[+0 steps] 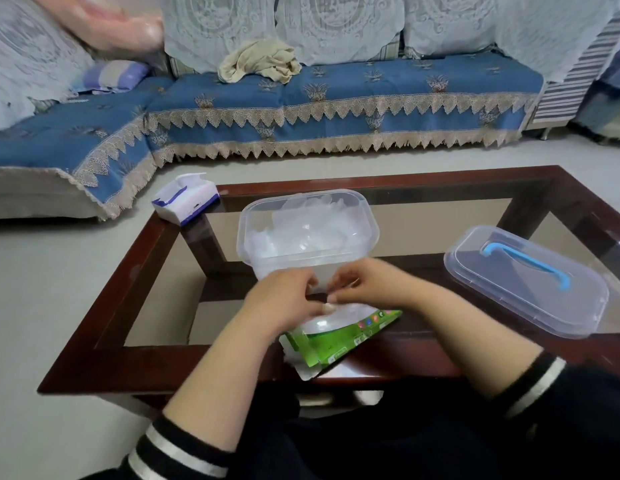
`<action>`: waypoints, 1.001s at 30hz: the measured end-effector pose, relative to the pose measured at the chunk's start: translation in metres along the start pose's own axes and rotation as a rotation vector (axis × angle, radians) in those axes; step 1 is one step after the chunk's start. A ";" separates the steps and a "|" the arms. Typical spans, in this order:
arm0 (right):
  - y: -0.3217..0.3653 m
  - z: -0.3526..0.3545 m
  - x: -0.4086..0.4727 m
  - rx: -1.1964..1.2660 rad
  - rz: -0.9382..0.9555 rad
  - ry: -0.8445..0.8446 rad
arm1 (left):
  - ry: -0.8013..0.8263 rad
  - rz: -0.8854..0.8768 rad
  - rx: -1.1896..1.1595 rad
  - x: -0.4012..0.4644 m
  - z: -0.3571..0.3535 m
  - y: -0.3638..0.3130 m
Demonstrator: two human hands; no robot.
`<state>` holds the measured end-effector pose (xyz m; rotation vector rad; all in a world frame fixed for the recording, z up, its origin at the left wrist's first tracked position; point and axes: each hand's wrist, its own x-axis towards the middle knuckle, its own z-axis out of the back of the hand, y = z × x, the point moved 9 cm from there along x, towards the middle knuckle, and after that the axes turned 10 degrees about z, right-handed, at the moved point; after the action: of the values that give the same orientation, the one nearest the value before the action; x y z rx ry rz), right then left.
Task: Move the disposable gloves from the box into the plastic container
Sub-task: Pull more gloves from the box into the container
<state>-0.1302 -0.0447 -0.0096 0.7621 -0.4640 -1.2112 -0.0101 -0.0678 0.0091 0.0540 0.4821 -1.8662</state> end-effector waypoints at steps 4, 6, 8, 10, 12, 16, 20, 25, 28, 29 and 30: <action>-0.026 -0.035 0.004 -0.330 0.000 0.031 | 0.198 0.037 0.141 0.001 -0.067 0.005; -0.032 -0.036 0.006 -0.396 -0.015 -0.036 | 0.224 0.069 0.110 0.004 -0.085 0.010; -0.039 -0.036 0.007 -0.352 -0.039 -0.085 | 0.228 0.095 0.084 0.007 -0.093 0.016; -0.043 -0.034 0.006 -0.284 -0.051 -0.120 | 0.237 0.101 0.043 0.011 -0.098 0.021; -0.046 -0.031 0.003 -0.238 -0.064 -0.145 | 0.228 0.087 0.031 0.012 -0.098 0.022; -0.038 -0.025 -0.002 -0.332 -0.037 -0.206 | 0.148 0.045 0.039 0.013 -0.091 0.020; -0.032 -0.025 -0.008 -0.351 -0.052 -0.250 | 0.169 0.012 -0.086 0.013 -0.089 0.018; -0.030 -0.023 -0.017 0.049 -0.078 -0.416 | 0.124 0.035 -0.129 0.016 -0.087 0.015; -0.024 -0.017 -0.019 0.184 -0.041 -0.488 | 0.132 0.044 -0.116 0.021 -0.091 0.014; -0.021 -0.012 -0.020 0.219 -0.024 -0.533 | 0.136 0.041 -0.106 0.022 -0.093 0.014; -0.017 -0.004 -0.023 0.271 0.002 -0.601 | 0.138 0.043 -0.093 0.022 -0.094 0.014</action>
<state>-0.1458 -0.0249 -0.0229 0.6119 -1.1402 -1.3863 -0.0233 -0.0584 -0.0876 0.1304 0.6575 -1.8034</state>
